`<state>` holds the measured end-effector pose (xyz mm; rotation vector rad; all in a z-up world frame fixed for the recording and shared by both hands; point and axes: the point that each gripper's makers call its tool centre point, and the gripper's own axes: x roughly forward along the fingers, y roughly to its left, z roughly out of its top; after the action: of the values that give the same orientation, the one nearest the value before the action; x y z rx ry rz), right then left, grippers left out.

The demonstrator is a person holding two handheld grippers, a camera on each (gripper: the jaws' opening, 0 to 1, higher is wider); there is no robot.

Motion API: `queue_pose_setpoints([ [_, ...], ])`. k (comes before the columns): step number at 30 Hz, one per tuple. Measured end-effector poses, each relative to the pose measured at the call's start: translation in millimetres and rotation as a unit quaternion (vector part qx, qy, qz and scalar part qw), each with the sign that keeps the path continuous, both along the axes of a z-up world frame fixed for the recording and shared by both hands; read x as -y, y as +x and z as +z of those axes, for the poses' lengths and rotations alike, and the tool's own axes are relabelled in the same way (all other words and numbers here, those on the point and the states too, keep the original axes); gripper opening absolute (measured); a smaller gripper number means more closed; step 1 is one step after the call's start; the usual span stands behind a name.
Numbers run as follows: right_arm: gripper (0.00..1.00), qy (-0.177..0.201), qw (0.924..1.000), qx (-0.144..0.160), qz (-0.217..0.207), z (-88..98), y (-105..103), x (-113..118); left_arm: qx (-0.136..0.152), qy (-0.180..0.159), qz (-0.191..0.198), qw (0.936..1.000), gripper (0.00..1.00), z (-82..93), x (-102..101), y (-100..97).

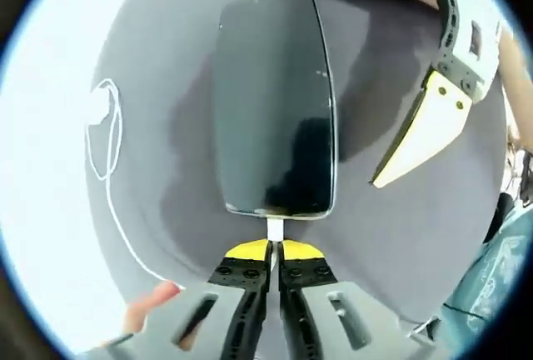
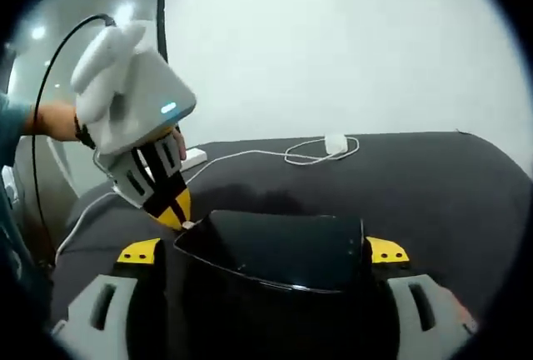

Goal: Connect the charging cable to the phone, plug the charger into the socket, and turn on the power strip switch to charge the phone.

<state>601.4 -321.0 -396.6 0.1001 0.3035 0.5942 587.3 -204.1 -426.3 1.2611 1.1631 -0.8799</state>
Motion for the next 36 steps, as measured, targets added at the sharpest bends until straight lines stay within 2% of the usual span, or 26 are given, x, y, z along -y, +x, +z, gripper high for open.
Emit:
queue_pose_setpoints([
  [4, 0.93, 0.026, 0.9996, -0.007, -0.007, 4.2, -0.3, 0.8, -0.024, 0.020, 0.009, 0.9995, 0.00, -1.4, 0.0, -0.7],
  [5, 0.93, 0.025, 0.9996, -0.007, -0.010, 3.7, -1.0, -0.9, -0.024, 0.023, 0.008, 0.9994, 0.00, -1.7, 0.1, -1.4],
  [6, 0.93, 0.021, 0.9997, -0.005, -0.011, 3.1, -1.6, -3.3, -0.017, 0.040, -0.001, 0.9991, 0.00, 1.7, -3.7, -1.4],
  [8, 0.93, 0.005, 0.9999, 0.000, -0.012, 0.3, -2.7, -4.4, -0.018, 0.036, -0.010, 0.9992, 0.00, 1.1, -1.4, -1.8],
  [10, 0.93, 0.006, 0.9999, 0.000, -0.014, 1.1, 4.2, 1.3, -0.020, 0.036, -0.008, 0.9991, 0.00, 2.0, -1.7, 0.0],
  [14, 0.93, 0.001, 0.9999, 0.003, -0.011, -0.5, 1.4, -0.1, -0.022, 0.022, -0.010, 0.9995, 0.00, 3.7, -2.9, -1.9],
  [16, 0.93, -0.009, 0.9999, 0.007, -0.006, -1.8, 1.2, -1.0, -0.023, 0.007, -0.003, 0.9997, 0.00, 4.6, -3.8, -3.5],
  [20, 0.93, -0.032, 0.9993, 0.016, 0.008, -4.2, 1.2, 0.4, -0.011, -0.045, -0.012, 0.9989, 0.01, 6.1, -3.5, -6.4],
  [22, 0.93, -0.034, 0.9992, 0.018, 0.012, -4.7, -0.7, 0.8, 0.004, -0.078, 0.005, 0.9969, 0.05, 10.5, -5.3, -2.2],
  [24, 0.92, -0.029, 0.9993, 0.018, 0.014, -2.9, -3.3, 2.1, 0.001, -0.106, 0.019, 0.9942, 0.07, 15.8, -7.2, -1.6],
  [25, 0.91, -0.025, 0.9995, 0.017, 0.013, -2.4, -3.2, 3.4, 0.003, -0.125, 0.038, 0.9914, 0.10, 19.0, -7.3, 0.9],
  [26, 0.91, -0.023, 0.9995, 0.017, 0.011, -1.7, -2.9, 5.1, 0.004, -0.158, 0.045, 0.9864, 0.11, 25.9, -6.2, 3.2],
  [29, 0.91, -0.030, 0.9993, 0.016, 0.018, -1.4, -2.2, 9.5, 0.006, -0.218, 0.051, 0.9745, 0.19, 42.3, -12.4, 2.4],
  [30, 0.91, -0.028, 0.9992, 0.014, 0.024, -0.6, -2.9, 9.8, 0.003, -0.246, 0.051, 0.9680, 0.19, 50.9, -15.6, -0.7],
  [32, 0.92, 0.007, 0.9992, 0.000, 0.040, 7.8, -9.2, 8.9, 0.000, -0.297, 0.044, 0.9537, 0.22, 64.0, -16.8, -3.5],
  [33, 0.92, 0.026, 0.9988, 0.003, 0.041, 17.4, -12.1, 11.3, -0.007, -0.348, 0.058, 0.9357, 0.21, 76.3, -17.5, -7.3],
  [34, 0.92, 0.030, 0.9989, 0.003, 0.036, 22.3, -11.1, 16.4, -0.022, -0.381, 0.068, 0.9217, 0.19, 84.6, -18.8, -8.5],
  [35, 0.92, 0.029, 0.9990, 0.003, 0.034, 29.5, -11.3, 22.0, -0.044, -0.431, 0.087, 0.8972, 0.18, 96.3, -21.0, -14.2],
  [36, 0.92, 0.030, 0.9990, 0.004, 0.033, 35.1, -9.9, 25.1, -0.054, -0.460, 0.086, 0.8822, 0.18, 104.6, -22.9, -16.1],
])
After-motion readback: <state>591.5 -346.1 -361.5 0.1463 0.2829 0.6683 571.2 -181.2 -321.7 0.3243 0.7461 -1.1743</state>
